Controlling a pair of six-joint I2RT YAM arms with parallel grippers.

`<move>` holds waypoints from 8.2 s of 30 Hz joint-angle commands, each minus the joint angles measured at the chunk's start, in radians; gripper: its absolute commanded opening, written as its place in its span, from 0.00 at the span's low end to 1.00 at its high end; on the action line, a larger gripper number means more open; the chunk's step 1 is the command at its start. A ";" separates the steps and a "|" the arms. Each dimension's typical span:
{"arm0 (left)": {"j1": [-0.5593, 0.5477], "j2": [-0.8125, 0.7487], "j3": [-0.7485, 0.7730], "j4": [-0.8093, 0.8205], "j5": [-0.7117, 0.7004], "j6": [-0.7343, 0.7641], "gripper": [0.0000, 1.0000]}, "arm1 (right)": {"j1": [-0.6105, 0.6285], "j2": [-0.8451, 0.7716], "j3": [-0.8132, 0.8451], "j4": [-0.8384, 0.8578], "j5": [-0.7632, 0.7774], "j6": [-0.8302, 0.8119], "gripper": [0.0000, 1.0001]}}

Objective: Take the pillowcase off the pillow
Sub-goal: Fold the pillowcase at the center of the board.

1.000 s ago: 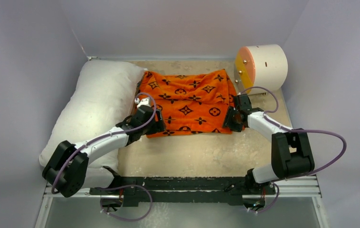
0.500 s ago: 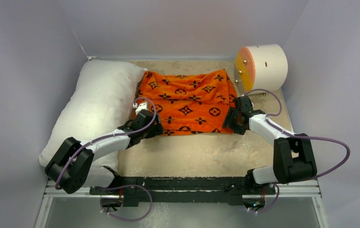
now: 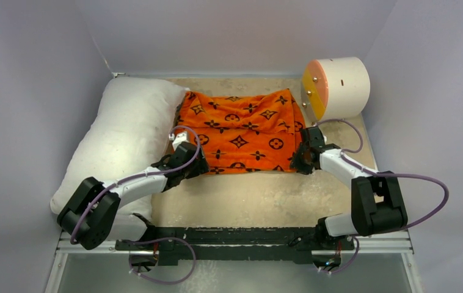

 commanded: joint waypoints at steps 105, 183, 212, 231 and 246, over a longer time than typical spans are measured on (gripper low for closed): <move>0.122 -0.231 0.058 -0.236 -0.001 -0.040 0.00 | -0.198 -0.199 0.201 -0.246 0.084 -0.134 0.13; 0.139 -0.175 0.363 -0.379 0.089 0.156 0.61 | -0.183 0.486 0.449 0.368 -0.208 -0.283 0.29; 0.271 -0.060 0.527 -0.431 0.036 0.260 0.61 | -0.201 0.350 0.416 0.244 0.059 -0.203 0.00; 0.282 0.318 0.753 -0.162 0.354 0.400 0.59 | -0.162 0.208 0.295 0.275 0.096 -0.192 0.48; -0.051 0.006 0.118 0.079 -0.126 0.196 0.61 | 0.077 0.144 0.038 0.305 0.074 0.013 0.50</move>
